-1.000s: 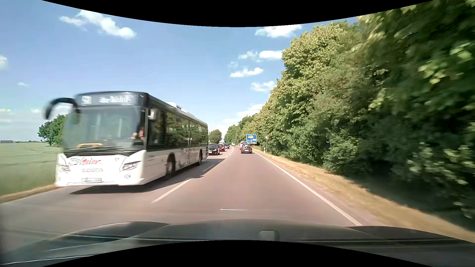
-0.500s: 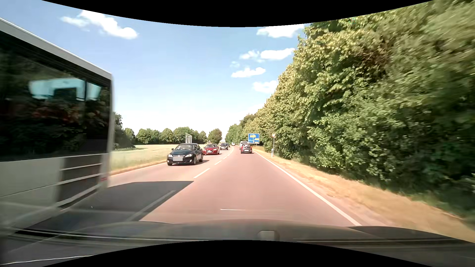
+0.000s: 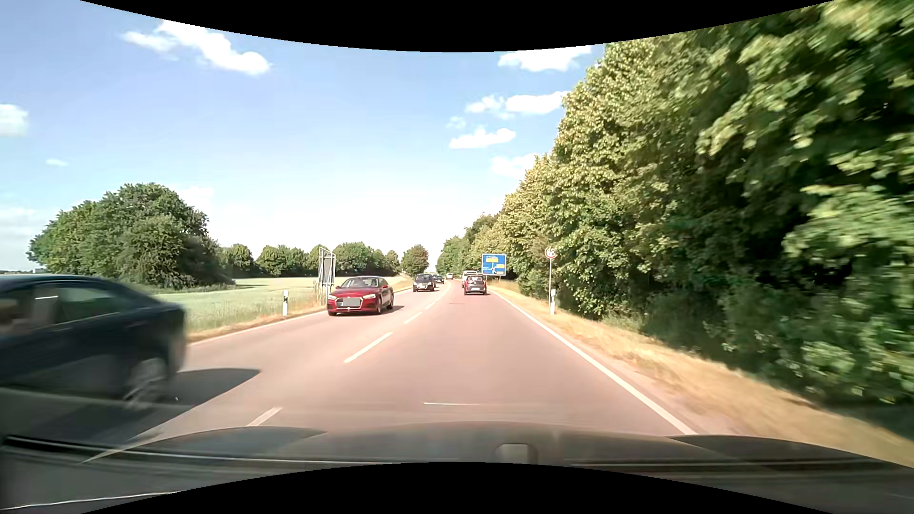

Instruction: Follow the waypoints while adhering to traffic rules and regulations

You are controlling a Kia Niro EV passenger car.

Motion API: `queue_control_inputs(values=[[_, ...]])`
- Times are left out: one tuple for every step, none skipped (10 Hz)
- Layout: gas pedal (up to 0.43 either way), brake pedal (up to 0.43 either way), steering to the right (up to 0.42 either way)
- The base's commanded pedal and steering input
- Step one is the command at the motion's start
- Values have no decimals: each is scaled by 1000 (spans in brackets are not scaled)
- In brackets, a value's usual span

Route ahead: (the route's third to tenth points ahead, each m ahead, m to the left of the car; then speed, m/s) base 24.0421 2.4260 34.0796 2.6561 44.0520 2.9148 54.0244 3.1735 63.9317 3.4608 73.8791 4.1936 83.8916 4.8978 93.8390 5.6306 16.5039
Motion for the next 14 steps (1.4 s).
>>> queue_control_inputs(values=[[47,6,-5],[47,6,-5],[47,6,-5],[47,6,-5],[47,6,-5],[47,6,-3],[47,6,-3],[47,6,-4],[47,6,-4],[47,6,-4],[47,6,-4],[47,6,-4],[47,6,-4],[47,6,-1]])
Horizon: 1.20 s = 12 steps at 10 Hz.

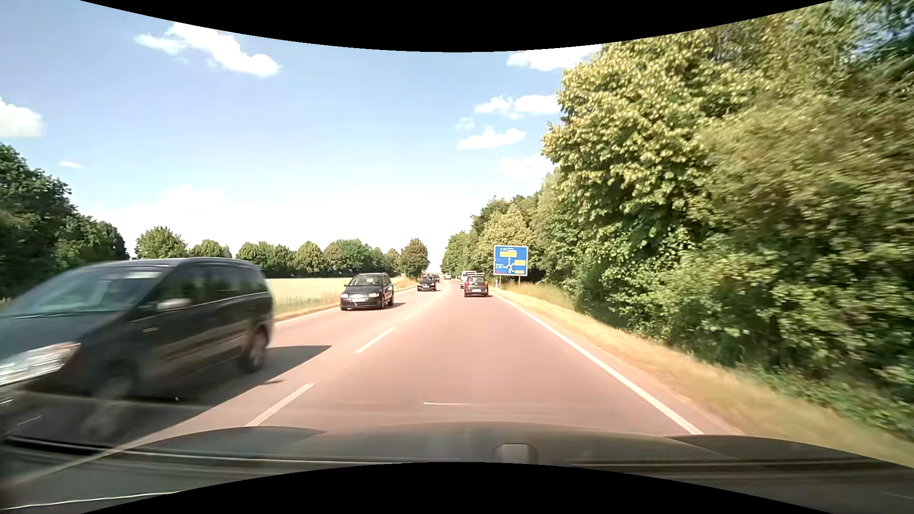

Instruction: Follow the waypoints while adhering to traffic rules and regulations

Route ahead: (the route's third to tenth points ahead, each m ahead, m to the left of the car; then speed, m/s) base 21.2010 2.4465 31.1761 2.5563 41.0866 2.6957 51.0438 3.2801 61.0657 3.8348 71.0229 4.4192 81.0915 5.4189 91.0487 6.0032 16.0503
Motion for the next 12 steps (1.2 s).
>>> queue_control_inputs(values=[[28,6,-3],[28,6,-7],[28,6,-8],[28,6,-8],[28,6,-8],[28,6,-8],[28,6,-8],[28,6,-6],[28,6,-6],[28,6,-6],[28,6,-6],[28,6,-6]])
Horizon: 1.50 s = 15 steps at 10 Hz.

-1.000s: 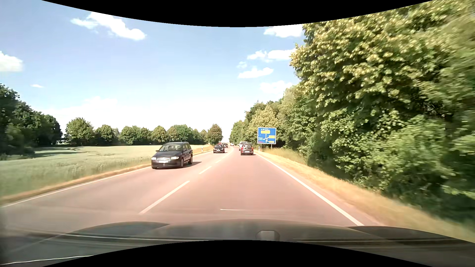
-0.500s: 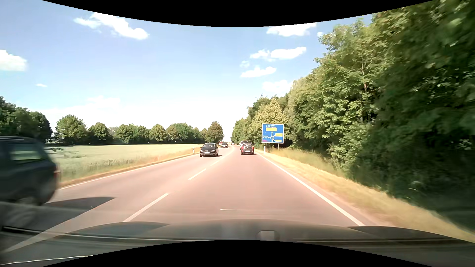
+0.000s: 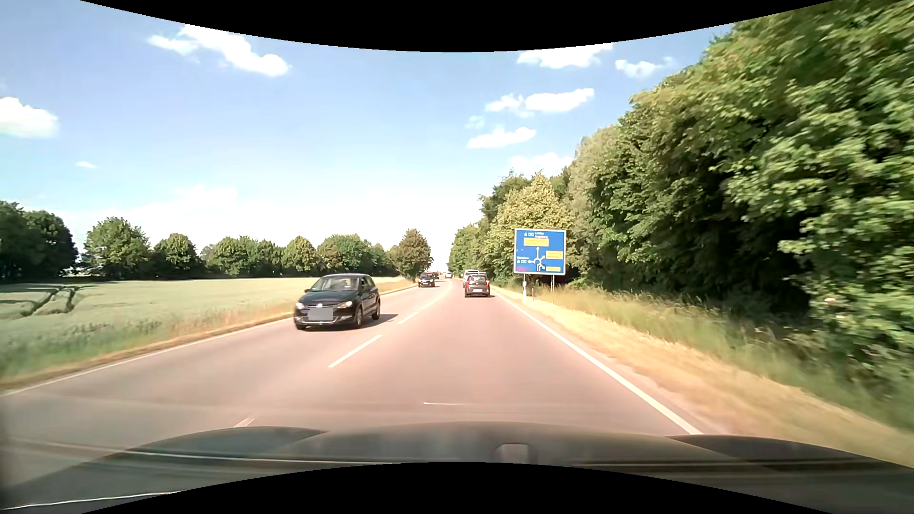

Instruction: Follow the waypoints while adhering to traffic rules and regulations

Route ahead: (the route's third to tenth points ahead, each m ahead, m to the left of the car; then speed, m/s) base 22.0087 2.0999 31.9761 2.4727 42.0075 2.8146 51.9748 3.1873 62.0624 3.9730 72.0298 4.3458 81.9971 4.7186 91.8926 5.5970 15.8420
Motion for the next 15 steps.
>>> queue_control_inputs(values=[[28,6,-6],[28,6,-6],[28,6,-6],[28,6,-7],[28,6,-6],[28,6,-6],[28,6,-7],[28,6,-6],[28,6,-6],[28,6,-7],[28,6,-7],[28,6,-7],[28,6,-7],[28,6,-7],[28,6,-6]])
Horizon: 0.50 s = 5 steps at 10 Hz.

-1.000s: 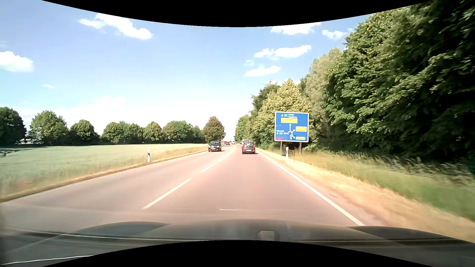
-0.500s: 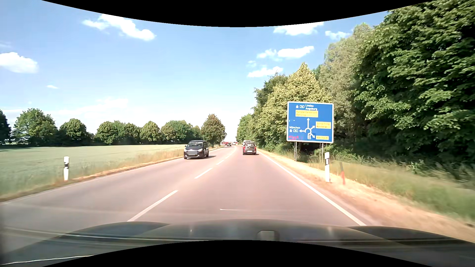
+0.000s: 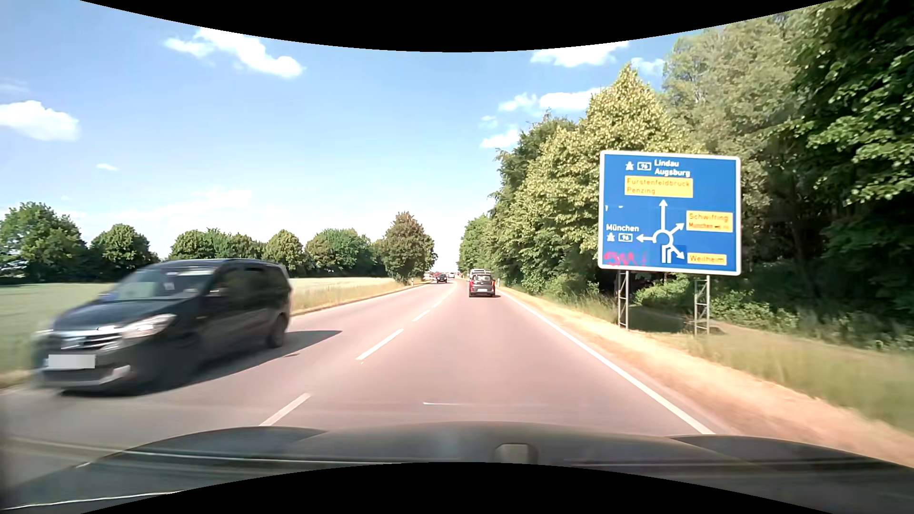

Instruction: Follow the waypoints while adhering to traffic rules and regulations

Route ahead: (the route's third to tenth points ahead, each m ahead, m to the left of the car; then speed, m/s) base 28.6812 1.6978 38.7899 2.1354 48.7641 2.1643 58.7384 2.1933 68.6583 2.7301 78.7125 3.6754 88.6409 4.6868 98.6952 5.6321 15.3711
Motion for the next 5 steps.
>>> queue_control_inputs(values=[[28,6,-6],[28,6,-6],[28,6,-5],[28,6,-4],[28,6,-5]])
